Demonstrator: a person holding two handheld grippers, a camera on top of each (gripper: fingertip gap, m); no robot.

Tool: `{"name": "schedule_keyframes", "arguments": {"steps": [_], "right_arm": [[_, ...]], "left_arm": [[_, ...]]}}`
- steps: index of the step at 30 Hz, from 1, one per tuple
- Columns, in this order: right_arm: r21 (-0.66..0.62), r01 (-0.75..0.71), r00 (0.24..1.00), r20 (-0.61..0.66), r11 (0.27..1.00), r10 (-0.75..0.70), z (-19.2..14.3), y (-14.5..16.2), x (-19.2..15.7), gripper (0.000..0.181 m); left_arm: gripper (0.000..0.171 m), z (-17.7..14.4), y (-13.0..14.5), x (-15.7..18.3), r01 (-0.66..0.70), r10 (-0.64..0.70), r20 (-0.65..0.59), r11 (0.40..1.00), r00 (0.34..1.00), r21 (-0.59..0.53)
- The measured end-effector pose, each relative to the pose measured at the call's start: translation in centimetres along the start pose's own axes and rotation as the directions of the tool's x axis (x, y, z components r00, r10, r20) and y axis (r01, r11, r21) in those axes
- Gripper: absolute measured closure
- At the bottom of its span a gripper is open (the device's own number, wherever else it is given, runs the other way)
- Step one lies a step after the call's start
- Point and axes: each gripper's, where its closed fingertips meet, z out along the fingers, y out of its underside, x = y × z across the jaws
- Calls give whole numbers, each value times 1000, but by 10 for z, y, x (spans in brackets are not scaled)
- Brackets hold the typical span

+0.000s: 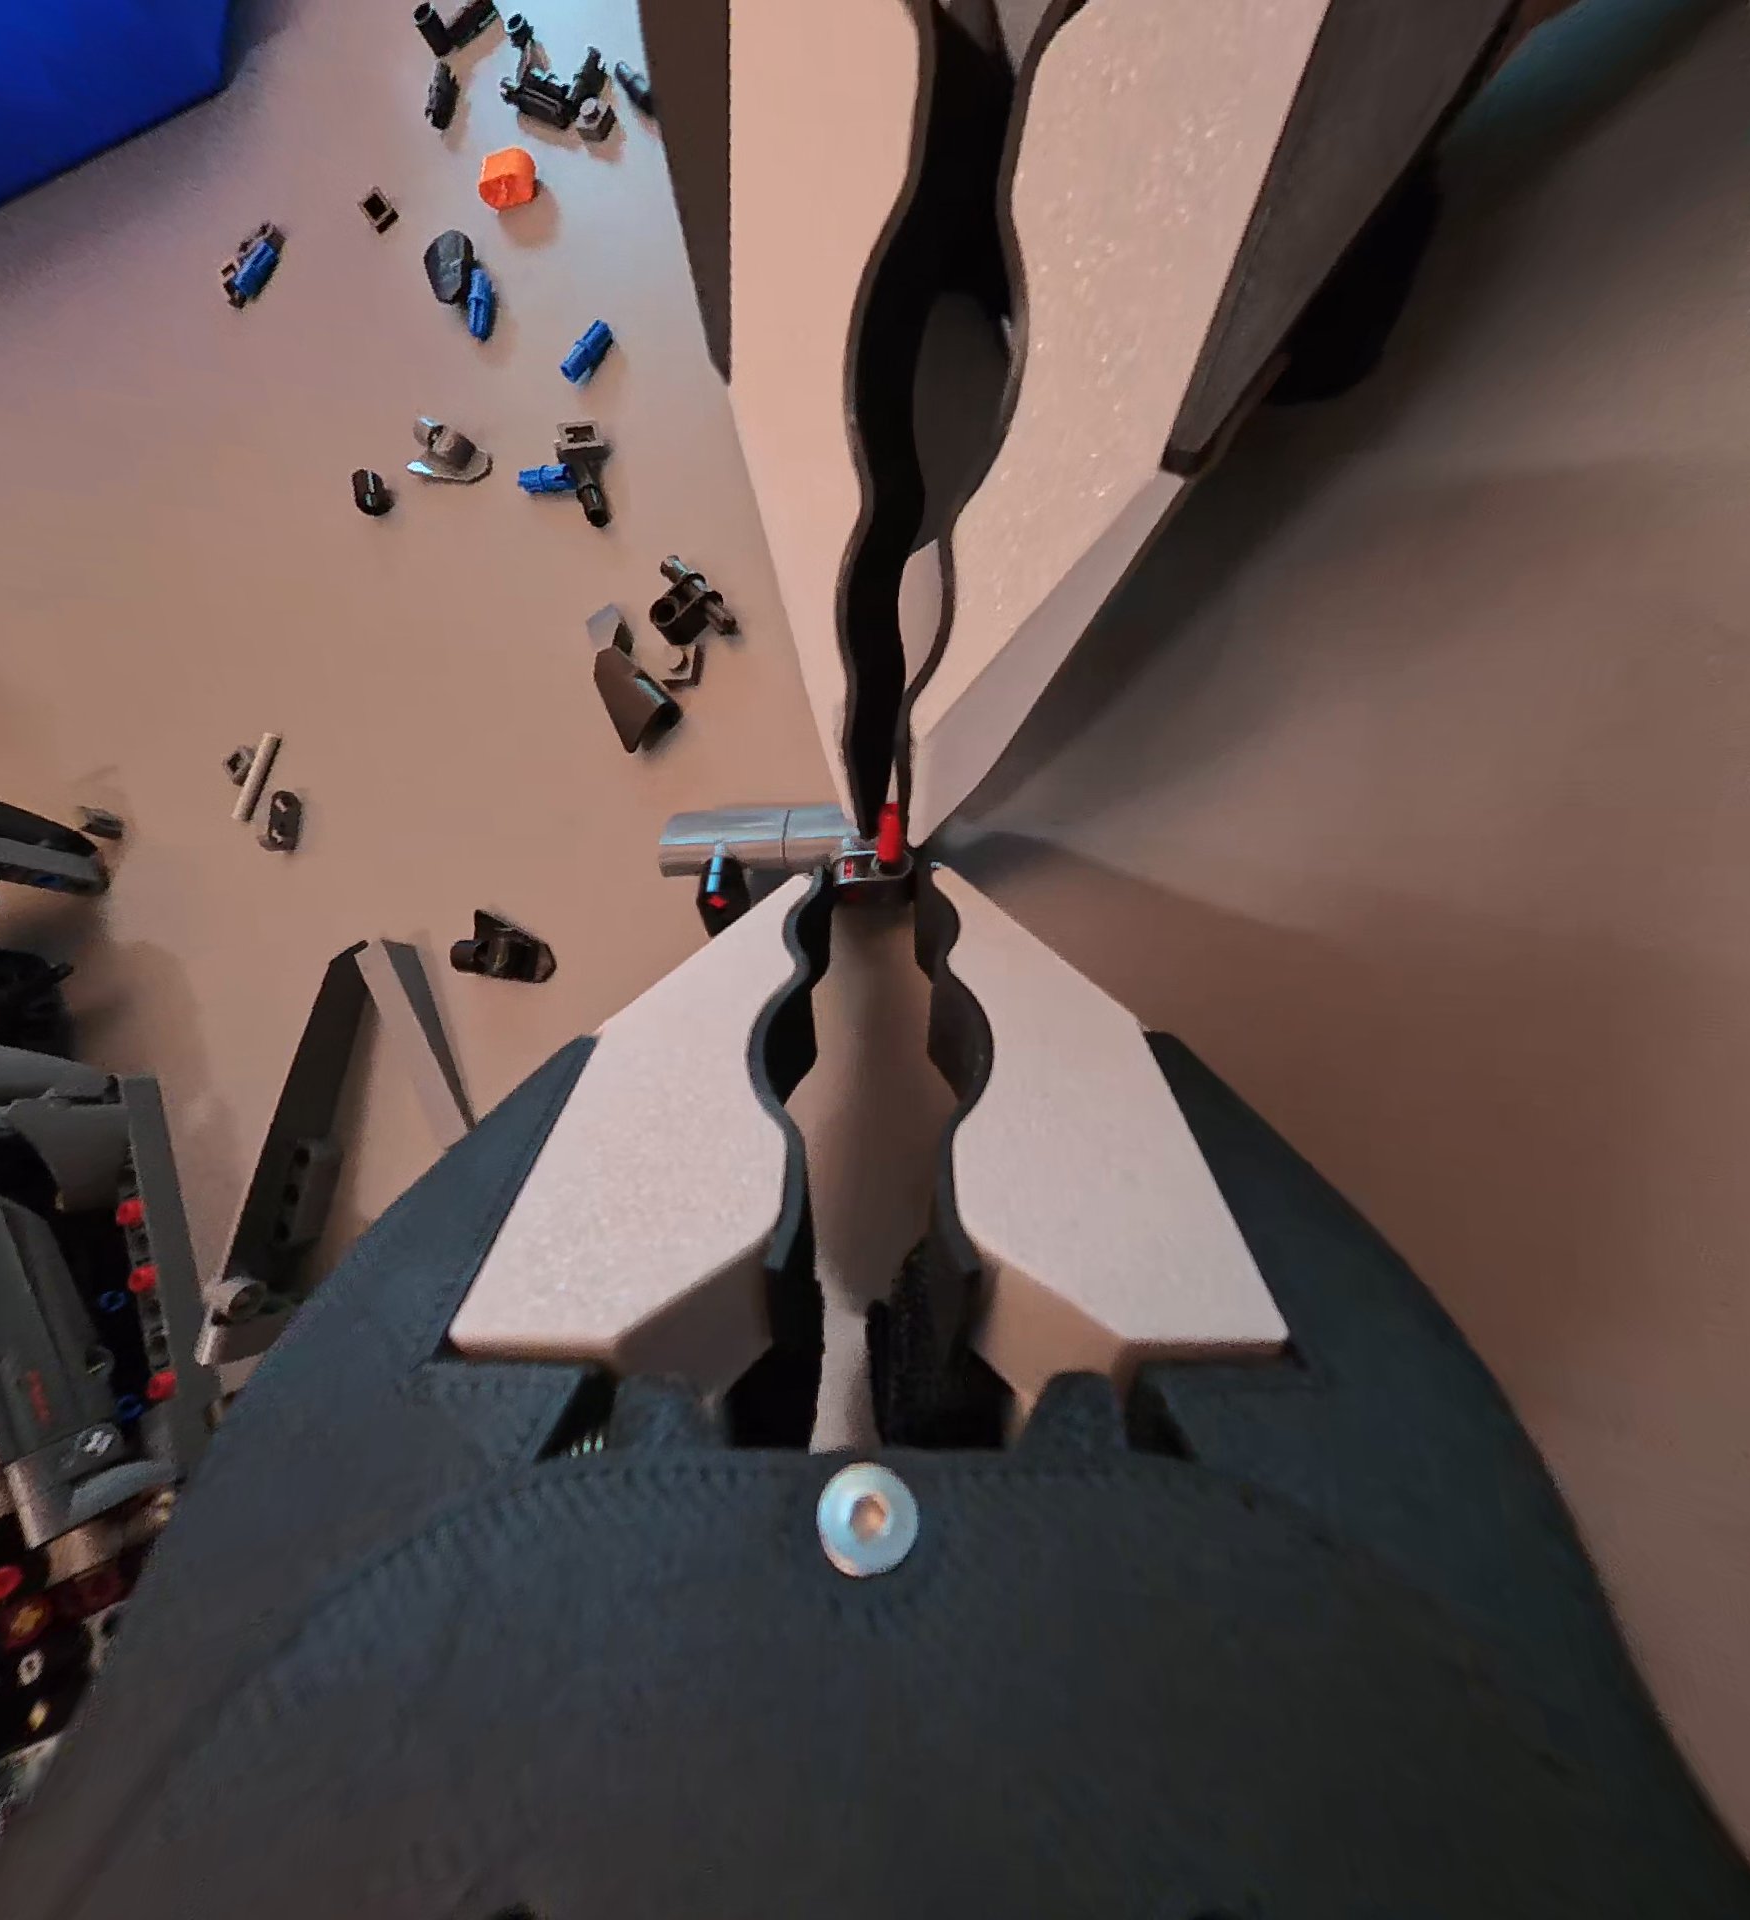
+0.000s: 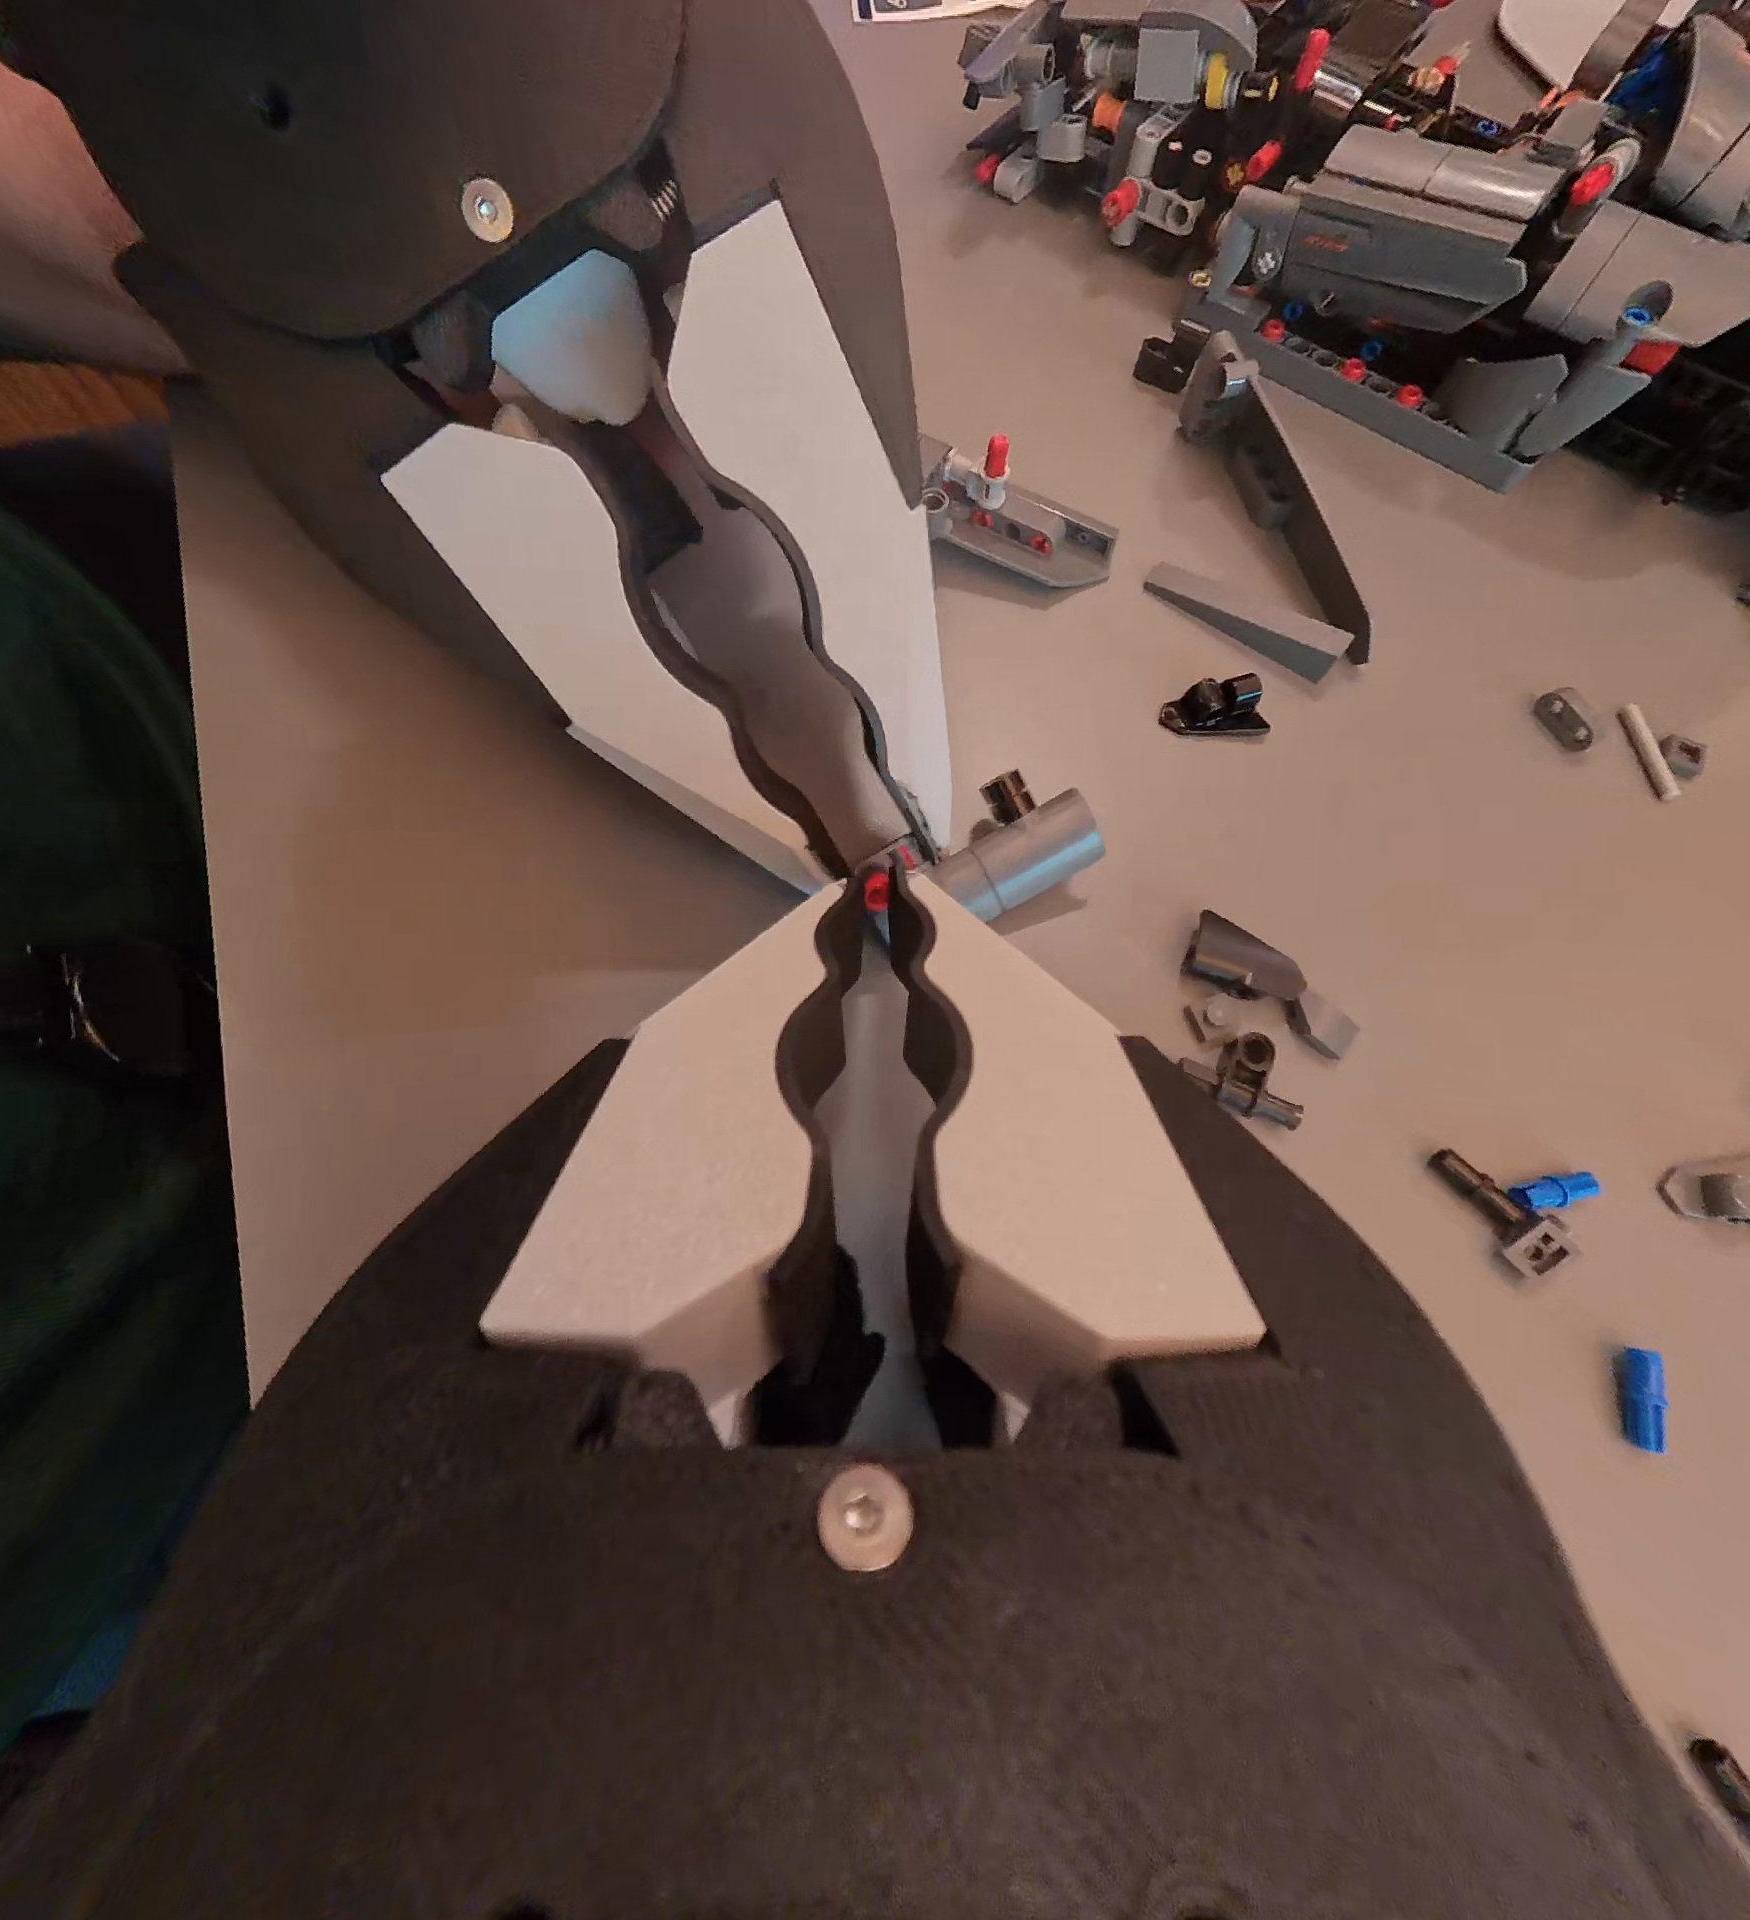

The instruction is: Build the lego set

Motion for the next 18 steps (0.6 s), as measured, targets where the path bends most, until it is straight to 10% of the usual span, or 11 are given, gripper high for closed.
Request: {"name": "schedule_keyframes", "arguments": {"steps": [18], "right_arm": [[34, 3, 998, -68, 999, -1, -1, -6, 3, 179]], "left_arm": [[158, -1, -1, -5, -88, 91, 72, 995, 993, -51]]}}
